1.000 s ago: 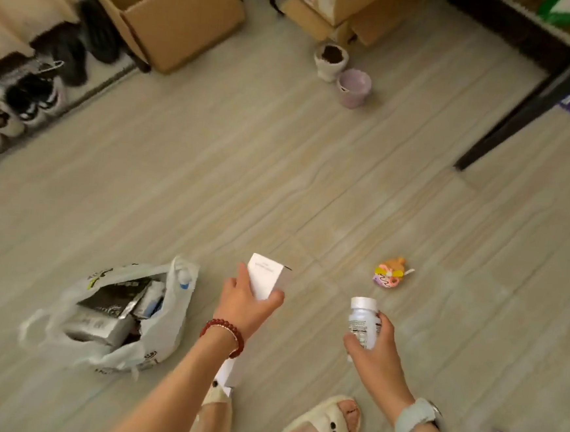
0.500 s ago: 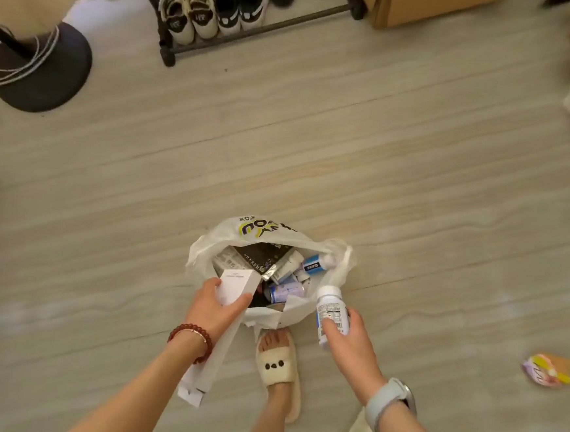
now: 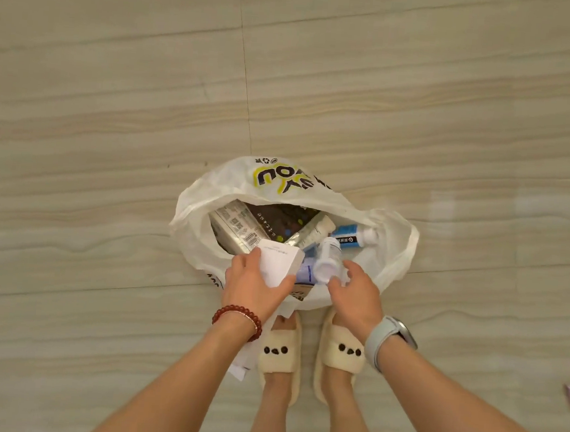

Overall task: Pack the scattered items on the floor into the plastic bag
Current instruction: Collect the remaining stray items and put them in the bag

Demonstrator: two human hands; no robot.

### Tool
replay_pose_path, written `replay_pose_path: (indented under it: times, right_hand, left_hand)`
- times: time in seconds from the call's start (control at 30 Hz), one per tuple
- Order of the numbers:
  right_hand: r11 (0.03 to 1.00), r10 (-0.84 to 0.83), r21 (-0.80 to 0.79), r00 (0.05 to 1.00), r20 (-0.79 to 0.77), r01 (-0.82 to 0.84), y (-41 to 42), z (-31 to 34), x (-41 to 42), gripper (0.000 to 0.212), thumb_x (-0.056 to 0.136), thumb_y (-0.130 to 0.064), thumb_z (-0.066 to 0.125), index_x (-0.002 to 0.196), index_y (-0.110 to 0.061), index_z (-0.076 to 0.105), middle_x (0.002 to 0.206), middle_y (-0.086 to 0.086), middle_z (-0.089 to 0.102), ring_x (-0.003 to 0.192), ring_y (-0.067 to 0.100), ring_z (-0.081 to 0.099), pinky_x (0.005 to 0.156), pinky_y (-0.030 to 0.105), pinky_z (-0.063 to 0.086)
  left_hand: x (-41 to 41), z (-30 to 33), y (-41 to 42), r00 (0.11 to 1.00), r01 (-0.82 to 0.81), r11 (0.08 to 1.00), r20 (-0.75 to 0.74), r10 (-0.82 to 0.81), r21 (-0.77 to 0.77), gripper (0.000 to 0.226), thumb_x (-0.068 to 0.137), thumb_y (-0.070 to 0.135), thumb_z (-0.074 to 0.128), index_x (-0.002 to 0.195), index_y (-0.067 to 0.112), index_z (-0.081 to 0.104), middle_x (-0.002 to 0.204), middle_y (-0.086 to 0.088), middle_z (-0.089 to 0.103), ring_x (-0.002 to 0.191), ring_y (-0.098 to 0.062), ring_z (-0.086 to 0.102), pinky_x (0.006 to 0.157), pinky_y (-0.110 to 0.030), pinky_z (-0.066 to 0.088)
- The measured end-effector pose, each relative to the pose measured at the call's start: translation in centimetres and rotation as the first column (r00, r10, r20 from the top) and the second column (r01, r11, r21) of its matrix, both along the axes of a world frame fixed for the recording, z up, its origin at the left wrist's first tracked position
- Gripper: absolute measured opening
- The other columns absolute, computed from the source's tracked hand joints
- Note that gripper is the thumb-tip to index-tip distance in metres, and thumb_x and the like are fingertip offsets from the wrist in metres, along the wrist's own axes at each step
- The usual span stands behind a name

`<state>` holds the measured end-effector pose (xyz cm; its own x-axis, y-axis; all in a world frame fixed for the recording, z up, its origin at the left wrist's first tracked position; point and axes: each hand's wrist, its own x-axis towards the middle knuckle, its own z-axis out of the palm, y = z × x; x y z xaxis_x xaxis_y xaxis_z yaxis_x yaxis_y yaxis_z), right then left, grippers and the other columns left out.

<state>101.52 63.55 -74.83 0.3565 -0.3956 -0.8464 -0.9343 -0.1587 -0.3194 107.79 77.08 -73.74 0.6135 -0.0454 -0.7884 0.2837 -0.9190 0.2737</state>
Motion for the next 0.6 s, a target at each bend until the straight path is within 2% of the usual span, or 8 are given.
replay_pose_path:
  times: [0.13,0.2,0.27,0.33,0.37,0.43,0.5,0.6]
  right_hand:
    - [0.922,0.131,-0.379,0.986,0.104,-0.083,-2.3,0.5,-1.4,0.038,0.088,-0.016,0.05,0.125,-0.009,0.047,0.124,0.014,0.048,0.117,0.029,0.045,0.091,0.039,0.04]
    - [0.859,0.104,-0.508,0.993,0.063,-0.058,-4.2,0.0,-1.6,0.047,0.086,-0.022,0.055,0.129,-0.008,0.042,0.13,0.016,0.043,0.122,0.033,0.04,0.096,0.045,0.035]
    - [0.902,-0.092,-0.42,0.995,0.039,0.1,-6.1,-0.9,-1.4,0.067,0.086,-0.03,0.057,0.14,-0.008,0.025,0.145,0.014,0.03,0.133,0.032,0.03,0.104,0.048,0.029]
    - [0.896,-0.43,-0.1,0.902,0.046,0.432,-7.7,-2.4,-0.9,0.077,0.088,-0.031,0.057,0.145,-0.01,0.01,0.15,0.01,0.025,0.137,0.027,0.027,0.112,0.046,0.026]
    - [0.82,-0.571,0.052,0.82,0.024,0.57,-8.3,-3.2,-0.7,0.075,0.089,-0.029,0.056,0.145,-0.01,0.012,0.147,0.008,0.03,0.135,0.026,0.032,0.112,0.045,0.028]
    - [0.727,-0.673,0.202,0.74,0.016,0.656,-9.0,-4.2,0.0,0.05,0.09,-0.023,0.054,0.134,-0.007,0.038,0.125,0.011,0.056,0.117,0.025,0.051,0.105,0.041,0.038]
    - [0.766,-0.642,0.167,0.754,0.138,0.621,-8.7,-3.9,0.4,0.015,0.092,-0.015,0.049,0.097,-0.006,0.059,0.077,0.009,0.063,0.08,0.022,0.059,0.083,0.035,0.046]
    - [0.84,-0.507,-0.029,0.803,0.315,0.542,-7.5,-2.0,-0.6,0.008,0.093,-0.017,0.045,0.093,-0.012,0.05,0.061,0.003,0.054,0.051,0.01,0.054,0.058,0.019,0.046]
  left_hand:
    - [-0.5,-0.8,-1.6,0.997,0.062,0.998,0.044,-0.061,-0.021,0.074,0.077,0.048,0.061,0.136,0.018,0.028,0.138,-0.007,0.032,0.127,-0.025,0.031,0.101,-0.039,0.037]
    - [-0.6,-1.1,-2.7,0.988,0.14,0.989,0.076,-0.138,-0.035,0.074,0.077,0.05,0.059,0.136,0.018,0.029,0.139,-0.006,0.031,0.127,-0.025,0.032,0.102,-0.04,0.036]
    - [-0.6,-1.6,-3.9,0.967,0.236,0.971,0.101,-0.233,-0.026,0.073,0.078,0.052,0.057,0.136,0.018,0.028,0.139,-0.005,0.032,0.126,-0.025,0.032,0.101,-0.041,0.036]
    - [-0.7,-2.4,-5.2,0.936,0.333,0.943,0.124,-0.33,-0.009,0.073,0.078,0.053,0.055,0.136,0.019,0.027,0.14,-0.004,0.03,0.127,-0.025,0.03,0.102,-0.041,0.034]
    - [-0.6,-2.9,-5.7,0.917,0.376,0.927,0.141,-0.372,0.0,0.072,0.078,0.054,0.055,0.136,0.02,0.027,0.141,-0.004,0.029,0.128,-0.025,0.03,0.101,-0.041,0.032]
    - [-0.2,-4.0,-6.6,0.878,0.444,0.896,0.184,-0.442,0.031,0.073,0.078,0.056,0.055,0.135,0.021,0.027,0.142,-0.005,0.028,0.127,-0.026,0.029,0.1,-0.041,0.031]
    - [0.4,-4.8,-7.4,0.848,0.483,0.874,0.218,-0.482,0.056,0.074,0.077,0.056,0.056,0.135,0.021,0.028,0.142,-0.006,0.028,0.127,-0.027,0.029,0.1,-0.04,0.031]
    - [1.0,-5.6,-8.6,0.834,0.524,0.852,0.204,-0.513,0.0,0.077,0.079,0.055,0.054,0.139,0.019,0.024,0.147,-0.008,0.022,0.133,-0.028,0.023,0.105,-0.042,0.027]
